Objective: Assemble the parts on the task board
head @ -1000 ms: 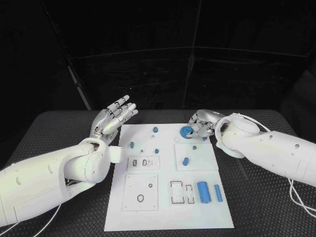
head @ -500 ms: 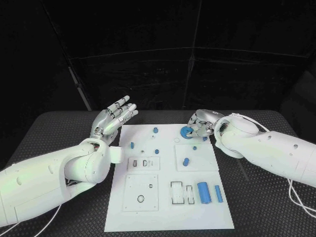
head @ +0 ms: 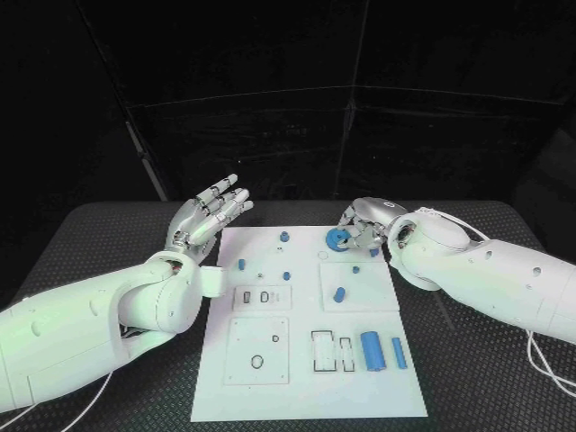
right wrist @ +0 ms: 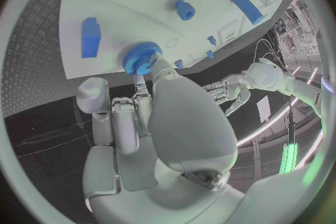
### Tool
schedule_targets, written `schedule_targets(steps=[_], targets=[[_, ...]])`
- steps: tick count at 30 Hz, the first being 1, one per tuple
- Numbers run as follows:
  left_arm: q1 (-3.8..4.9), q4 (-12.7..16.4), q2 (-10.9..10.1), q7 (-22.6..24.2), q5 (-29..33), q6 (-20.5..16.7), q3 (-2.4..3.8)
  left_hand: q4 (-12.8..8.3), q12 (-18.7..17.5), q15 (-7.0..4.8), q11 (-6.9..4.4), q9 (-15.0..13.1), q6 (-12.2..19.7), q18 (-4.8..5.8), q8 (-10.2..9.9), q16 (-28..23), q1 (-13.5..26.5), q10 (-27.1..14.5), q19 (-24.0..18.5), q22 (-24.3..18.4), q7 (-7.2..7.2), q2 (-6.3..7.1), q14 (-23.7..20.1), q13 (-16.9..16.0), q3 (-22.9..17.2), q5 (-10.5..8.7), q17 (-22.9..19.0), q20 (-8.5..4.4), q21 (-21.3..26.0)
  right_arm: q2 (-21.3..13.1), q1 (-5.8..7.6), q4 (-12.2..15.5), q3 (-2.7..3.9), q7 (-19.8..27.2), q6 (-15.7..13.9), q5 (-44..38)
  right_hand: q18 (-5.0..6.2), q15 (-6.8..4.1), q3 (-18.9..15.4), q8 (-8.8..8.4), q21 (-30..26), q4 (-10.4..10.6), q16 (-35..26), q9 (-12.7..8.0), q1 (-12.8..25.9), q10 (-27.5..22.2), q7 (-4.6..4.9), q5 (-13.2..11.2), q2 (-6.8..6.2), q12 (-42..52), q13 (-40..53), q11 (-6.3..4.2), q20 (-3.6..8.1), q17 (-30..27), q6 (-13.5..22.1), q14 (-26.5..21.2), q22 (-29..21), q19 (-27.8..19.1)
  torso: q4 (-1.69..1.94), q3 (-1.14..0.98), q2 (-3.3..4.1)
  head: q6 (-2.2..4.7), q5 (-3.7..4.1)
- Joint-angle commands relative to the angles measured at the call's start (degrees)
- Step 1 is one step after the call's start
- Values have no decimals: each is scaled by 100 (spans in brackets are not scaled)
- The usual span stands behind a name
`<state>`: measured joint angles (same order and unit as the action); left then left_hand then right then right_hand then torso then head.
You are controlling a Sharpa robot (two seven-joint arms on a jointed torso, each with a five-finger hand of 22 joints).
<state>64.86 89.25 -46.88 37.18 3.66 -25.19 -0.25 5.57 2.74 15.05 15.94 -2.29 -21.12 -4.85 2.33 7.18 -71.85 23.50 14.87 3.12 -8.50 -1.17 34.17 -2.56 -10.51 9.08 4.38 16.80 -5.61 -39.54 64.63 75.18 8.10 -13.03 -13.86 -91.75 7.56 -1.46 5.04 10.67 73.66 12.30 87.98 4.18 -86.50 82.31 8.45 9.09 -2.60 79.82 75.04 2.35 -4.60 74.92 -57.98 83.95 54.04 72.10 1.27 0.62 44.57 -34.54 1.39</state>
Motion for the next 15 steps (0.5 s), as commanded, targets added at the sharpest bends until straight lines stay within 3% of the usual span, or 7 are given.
schedule_targets(steps=[1,4,8,11,13,15], targets=[[10,7,1,70,-15,129,5,-66,101,-43,-21,-28,-240,-119,59,123,12,388,253,52,-866,-76,265,-35,-2,4,46,-5,-102,4,13,44,3,135,-336,-228,-90,-47,32,34,30,-11,20,36,-22,26,-173,23,54,42,144,-31,12,874,-292,479,17,28,4,0,0,-4,8],[10,2,-2,80,-15,163,5,-106,317,-143,-76,-104,-934,-213,227,318,10,1163,1051,219,-860,-119,577,-107,-27,5,99,-9,-463,2,13,67,3,144,-398,-261,-92,-57,45,36,38,-20,23,36,-20,30,-184,35,58,43,149,-42,21,882,-319,480,30,35,2,-1,-1,-5,5],[10,-1,-5,81,-15,222,5,-147,531,-226,-124,-141,-1433,-299,389,512,14,1710,1784,355,-847,-152,883,-136,-51,3,138,-19,-799,-5,13,103,3,148,-471,-290,-92,-61,51,35,38,-24,25,36,-18,32,-188,45,59,43,152,-46,26,889,-329,482,29,34,-5,-2,-1,-1,-3],[10,-5,-6,77,-15,260,5,-169,624,-258,-149,-166,-1741,-327,501,593,10,1829,1855,352,-833,-175,994,-135,-72,4,147,-21,-829,-27,13,185,3,140,-506,-302,-94,-64,56,33,44,-28,25,34,-17,34,-191,57,59,43,154,-50,29,889,-335,482,40,39,-5,-2,0,-3,-10],[10,-9,-8,79,-15,277,5,-191,728,-299,-199,-227,-2250,-353,689,668,-11,1990,1872,342,-783,-216,1115,-147,-108,4,160,-27,-831,-37,13,243,4,128,-499,-305,-95,-66,58,31,46,-27,27,33,-12,34,-192,63,59,42,154,-51,31,896,-338,483,44,41,-5,-1,-2,-1,-8],[10,-9,-11,82,-15,293,5,-216,816,-336,-255,-236,-2437,-387,777,710,-32,2153,1868,327,-719,-241,1194,-146,-146,6,160,-25,-823,-40,13,320,4,114,-472,-307,-97,-68,59,24,50,-18,26,30,11,37,-192,71,61,43,158,-53,36,894,-342,483,50,44,0,-2,-1,4,-9]])
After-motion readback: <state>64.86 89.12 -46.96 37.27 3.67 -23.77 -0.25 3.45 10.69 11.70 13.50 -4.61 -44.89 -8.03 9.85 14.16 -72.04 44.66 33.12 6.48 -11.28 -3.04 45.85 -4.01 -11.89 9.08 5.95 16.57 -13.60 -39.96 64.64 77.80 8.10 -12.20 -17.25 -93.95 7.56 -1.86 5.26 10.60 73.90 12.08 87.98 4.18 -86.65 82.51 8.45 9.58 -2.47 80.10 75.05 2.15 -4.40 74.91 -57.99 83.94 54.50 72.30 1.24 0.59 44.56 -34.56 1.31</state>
